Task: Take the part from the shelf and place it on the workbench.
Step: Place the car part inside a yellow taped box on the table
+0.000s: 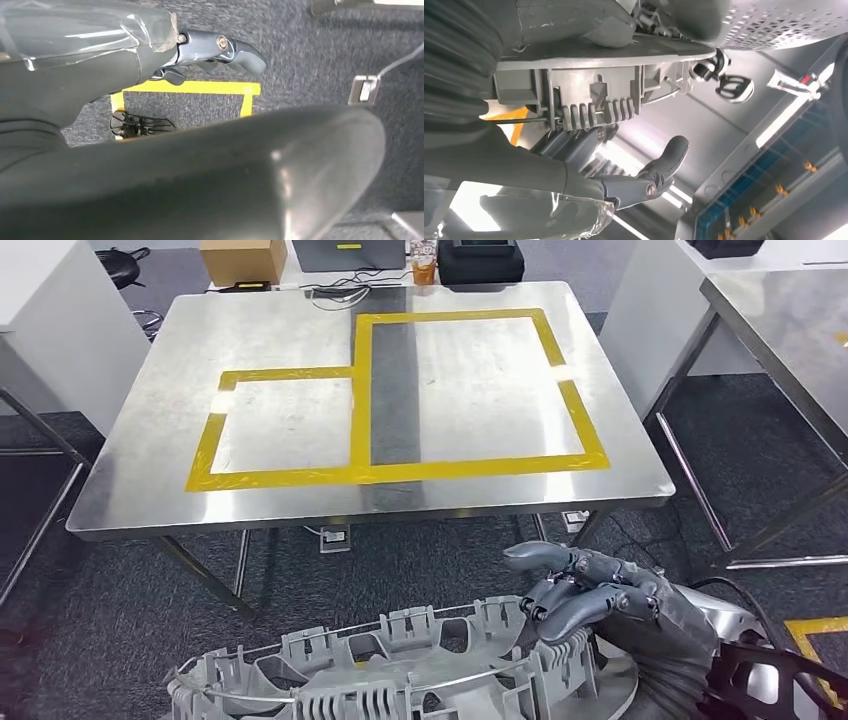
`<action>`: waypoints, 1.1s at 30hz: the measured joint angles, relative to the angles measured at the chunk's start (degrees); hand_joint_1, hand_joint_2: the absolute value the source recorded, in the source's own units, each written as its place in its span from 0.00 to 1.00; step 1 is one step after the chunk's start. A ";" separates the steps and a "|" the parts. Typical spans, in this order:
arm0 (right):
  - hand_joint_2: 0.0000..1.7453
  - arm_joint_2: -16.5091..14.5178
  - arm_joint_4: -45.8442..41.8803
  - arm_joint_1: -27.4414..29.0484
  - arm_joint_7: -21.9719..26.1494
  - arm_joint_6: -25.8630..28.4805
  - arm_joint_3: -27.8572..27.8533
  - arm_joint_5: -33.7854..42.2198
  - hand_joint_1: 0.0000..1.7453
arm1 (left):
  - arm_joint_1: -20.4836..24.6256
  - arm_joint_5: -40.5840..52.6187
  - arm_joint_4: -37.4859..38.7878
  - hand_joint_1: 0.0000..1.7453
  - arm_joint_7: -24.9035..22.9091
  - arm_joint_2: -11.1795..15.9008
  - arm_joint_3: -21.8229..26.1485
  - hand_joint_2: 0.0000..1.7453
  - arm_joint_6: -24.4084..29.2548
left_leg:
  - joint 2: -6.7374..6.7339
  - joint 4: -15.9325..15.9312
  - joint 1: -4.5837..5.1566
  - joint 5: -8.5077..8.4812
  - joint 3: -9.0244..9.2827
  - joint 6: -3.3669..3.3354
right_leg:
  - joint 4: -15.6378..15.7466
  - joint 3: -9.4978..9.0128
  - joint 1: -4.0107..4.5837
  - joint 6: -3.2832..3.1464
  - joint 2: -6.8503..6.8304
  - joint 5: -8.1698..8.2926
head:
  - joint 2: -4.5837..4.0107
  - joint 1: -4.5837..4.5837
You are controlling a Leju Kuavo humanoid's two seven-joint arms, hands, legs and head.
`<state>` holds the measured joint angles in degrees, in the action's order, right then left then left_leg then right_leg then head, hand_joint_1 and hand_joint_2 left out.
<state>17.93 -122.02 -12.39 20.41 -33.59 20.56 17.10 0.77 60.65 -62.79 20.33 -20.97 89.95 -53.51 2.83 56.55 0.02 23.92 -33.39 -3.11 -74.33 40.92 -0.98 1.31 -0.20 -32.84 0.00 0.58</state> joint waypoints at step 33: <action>1.00 0.64 -0.50 1.53 2.42 1.91 -2.33 -0.01 1.00 | 0.17 5.04 0.45 0.00 5.36 0.27 -0.52 0.00 -2.08 | -1.83 0.00 -0.47 1.24 0.93 0.67 | 2.70 0.22 -0.46 0.81 -0.07 2.48 | 0.00 0.30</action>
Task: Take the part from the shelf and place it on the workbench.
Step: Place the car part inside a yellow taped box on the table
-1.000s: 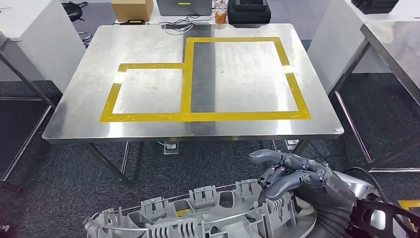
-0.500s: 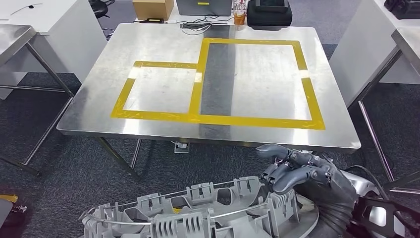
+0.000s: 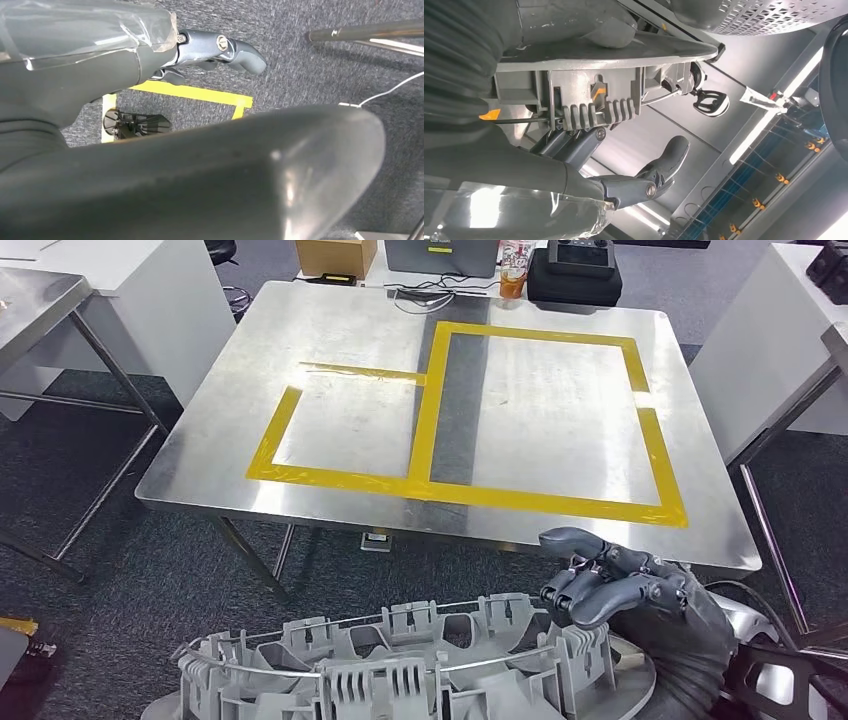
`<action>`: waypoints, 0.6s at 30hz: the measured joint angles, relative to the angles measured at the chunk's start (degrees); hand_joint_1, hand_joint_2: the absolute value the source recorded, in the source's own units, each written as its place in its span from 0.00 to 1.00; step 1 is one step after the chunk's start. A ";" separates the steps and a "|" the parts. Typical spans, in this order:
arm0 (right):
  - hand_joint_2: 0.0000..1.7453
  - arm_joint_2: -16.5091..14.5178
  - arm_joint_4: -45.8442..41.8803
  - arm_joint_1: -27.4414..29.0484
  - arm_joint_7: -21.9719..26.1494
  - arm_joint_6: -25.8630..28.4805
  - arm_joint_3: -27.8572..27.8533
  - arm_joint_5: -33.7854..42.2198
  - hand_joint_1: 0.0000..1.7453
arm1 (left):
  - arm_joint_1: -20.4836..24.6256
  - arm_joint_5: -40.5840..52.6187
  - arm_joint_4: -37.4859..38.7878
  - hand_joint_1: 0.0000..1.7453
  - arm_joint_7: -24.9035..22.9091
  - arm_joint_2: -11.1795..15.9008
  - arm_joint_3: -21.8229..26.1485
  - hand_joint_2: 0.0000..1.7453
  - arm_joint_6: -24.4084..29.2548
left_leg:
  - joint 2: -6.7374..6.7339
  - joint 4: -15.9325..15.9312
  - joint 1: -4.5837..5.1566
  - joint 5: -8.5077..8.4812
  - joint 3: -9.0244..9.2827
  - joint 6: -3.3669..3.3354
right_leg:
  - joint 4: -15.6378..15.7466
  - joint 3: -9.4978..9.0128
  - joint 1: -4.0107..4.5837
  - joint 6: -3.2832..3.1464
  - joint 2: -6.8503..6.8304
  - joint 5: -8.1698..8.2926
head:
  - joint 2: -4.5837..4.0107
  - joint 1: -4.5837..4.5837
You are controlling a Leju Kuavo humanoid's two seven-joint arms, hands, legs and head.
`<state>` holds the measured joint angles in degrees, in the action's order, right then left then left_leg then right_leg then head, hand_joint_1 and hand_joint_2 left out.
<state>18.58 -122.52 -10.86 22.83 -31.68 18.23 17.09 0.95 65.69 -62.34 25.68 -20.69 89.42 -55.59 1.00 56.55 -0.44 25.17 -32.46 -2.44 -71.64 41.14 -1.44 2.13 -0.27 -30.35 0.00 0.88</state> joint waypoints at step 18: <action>1.00 -0.08 -0.89 0.85 1.09 -0.59 -1.65 -0.10 1.00 | -0.10 2.60 0.65 0.00 1.62 0.47 -0.83 0.00 0.48 | -0.83 6.82 0.32 -1.24 -6.05 1.52 | 14.37 -11.85 0.82 -2.90 0.26 1.38 | 0.00 0.15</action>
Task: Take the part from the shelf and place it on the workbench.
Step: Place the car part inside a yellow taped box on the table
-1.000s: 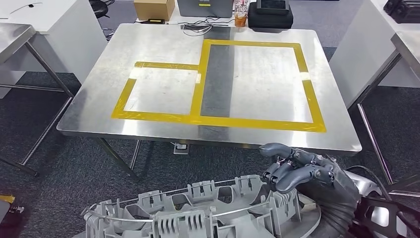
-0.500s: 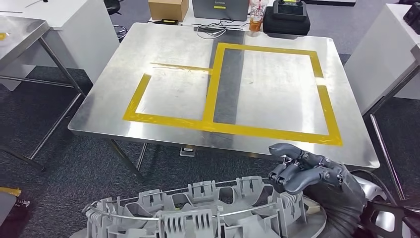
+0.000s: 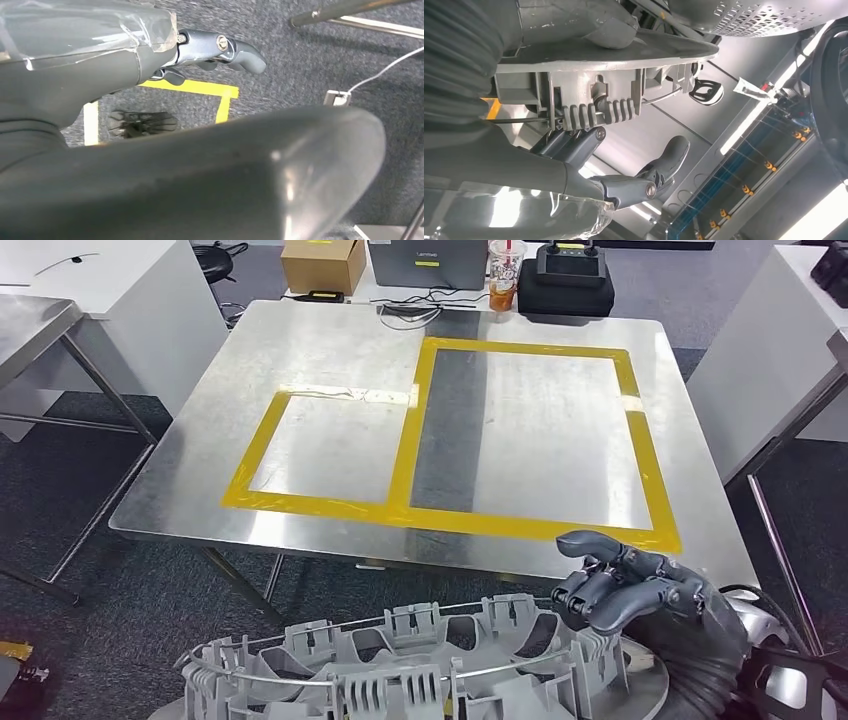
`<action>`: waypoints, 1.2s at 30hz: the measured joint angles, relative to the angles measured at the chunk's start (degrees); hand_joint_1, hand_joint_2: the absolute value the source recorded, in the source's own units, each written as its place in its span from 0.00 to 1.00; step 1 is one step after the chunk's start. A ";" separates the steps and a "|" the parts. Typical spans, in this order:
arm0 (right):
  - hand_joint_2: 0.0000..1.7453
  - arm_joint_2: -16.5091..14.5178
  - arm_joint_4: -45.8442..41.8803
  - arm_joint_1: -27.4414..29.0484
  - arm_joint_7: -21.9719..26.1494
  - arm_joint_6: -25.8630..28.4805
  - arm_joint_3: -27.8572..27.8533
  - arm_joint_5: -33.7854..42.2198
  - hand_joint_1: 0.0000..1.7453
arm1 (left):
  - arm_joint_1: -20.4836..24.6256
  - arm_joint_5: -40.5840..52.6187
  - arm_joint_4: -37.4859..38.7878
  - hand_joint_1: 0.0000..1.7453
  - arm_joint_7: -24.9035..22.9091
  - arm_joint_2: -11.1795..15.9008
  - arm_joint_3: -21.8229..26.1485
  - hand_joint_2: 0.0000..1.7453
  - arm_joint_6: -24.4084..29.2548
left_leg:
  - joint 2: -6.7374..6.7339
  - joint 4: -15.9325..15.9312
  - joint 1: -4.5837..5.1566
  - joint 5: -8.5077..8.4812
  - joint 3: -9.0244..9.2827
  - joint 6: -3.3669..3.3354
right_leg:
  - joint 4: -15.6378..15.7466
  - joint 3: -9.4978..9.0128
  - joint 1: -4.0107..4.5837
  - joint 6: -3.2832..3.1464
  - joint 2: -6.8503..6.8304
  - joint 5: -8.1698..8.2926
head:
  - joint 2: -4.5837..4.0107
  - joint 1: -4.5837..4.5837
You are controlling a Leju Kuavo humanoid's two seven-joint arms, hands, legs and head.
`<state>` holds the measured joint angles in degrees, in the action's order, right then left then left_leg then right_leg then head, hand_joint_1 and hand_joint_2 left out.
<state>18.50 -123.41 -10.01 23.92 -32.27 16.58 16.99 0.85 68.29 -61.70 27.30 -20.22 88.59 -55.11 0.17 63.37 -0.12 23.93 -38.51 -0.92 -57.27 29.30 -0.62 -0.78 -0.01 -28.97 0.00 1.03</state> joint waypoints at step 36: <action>1.00 -2.29 -6.83 2.37 -0.43 7.57 -8.90 -14.81 1.00 | 0.33 1.68 -0.34 0.00 2.47 0.13 0.16 0.00 0.51 | -0.45 -5.93 0.63 1.22 4.02 -1.59 | -0.08 3.31 -0.09 1.05 0.68 2.54 | -0.02 -0.35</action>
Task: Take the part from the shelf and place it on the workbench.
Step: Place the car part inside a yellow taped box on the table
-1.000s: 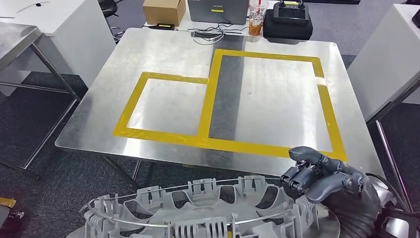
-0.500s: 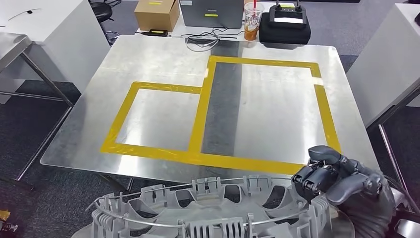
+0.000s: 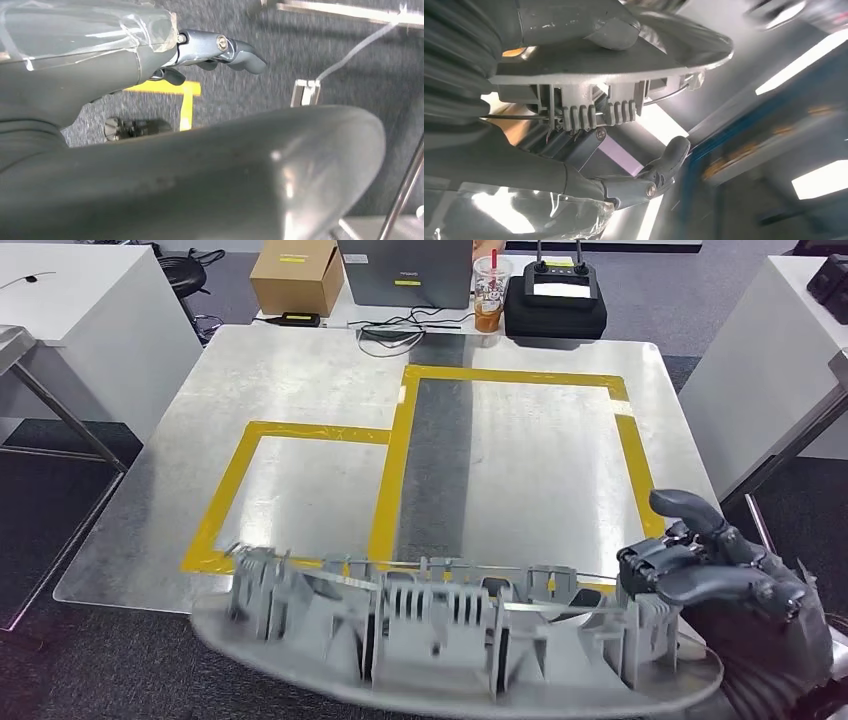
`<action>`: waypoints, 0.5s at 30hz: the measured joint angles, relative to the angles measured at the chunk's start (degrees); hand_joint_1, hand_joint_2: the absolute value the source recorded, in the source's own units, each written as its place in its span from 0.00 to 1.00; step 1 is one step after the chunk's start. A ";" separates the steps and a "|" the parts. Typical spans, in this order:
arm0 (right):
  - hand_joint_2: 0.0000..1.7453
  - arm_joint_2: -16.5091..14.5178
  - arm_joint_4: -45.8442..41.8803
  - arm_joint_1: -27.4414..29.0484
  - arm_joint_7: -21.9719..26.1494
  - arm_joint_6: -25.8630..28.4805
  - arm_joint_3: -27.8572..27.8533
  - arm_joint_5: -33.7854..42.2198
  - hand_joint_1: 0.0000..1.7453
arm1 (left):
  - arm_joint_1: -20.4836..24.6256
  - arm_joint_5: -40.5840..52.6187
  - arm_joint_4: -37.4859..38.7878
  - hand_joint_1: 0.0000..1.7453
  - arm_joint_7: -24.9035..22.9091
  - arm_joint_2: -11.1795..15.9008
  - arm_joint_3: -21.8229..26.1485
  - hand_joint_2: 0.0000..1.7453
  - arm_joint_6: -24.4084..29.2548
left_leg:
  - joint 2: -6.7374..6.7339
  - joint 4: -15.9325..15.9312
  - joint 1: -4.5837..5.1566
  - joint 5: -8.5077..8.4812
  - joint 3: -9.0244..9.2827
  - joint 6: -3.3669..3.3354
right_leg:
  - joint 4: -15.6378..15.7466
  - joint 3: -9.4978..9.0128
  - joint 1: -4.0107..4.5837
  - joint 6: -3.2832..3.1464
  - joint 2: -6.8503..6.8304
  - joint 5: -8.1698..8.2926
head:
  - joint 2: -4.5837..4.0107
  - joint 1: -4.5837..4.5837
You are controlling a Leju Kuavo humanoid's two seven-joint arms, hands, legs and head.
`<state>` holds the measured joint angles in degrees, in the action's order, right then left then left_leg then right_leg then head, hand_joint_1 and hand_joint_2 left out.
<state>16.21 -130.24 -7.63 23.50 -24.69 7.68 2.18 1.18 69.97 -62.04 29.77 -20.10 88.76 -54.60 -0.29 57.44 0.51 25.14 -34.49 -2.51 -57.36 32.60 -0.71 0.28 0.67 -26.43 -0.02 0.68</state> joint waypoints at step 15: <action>1.00 0.18 8.15 0.14 -0.67 14.03 -3.91 -39.61 1.00 | 0.20 -2.17 -0.26 0.00 -0.91 -0.59 0.31 0.00 0.51 | 0.63 -0.14 -0.09 0.11 1.21 1.23 | -0.24 0.52 -0.52 0.95 -0.52 0.35 | 0.00 -0.18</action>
<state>16.39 -122.09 -7.50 22.82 -10.67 3.77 -37.42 1.37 67.80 -62.29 28.87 -20.69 89.06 -54.09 0.35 57.30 0.42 25.25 -33.29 -1.28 -57.60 33.12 -1.22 1.22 0.15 -26.08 -0.02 0.50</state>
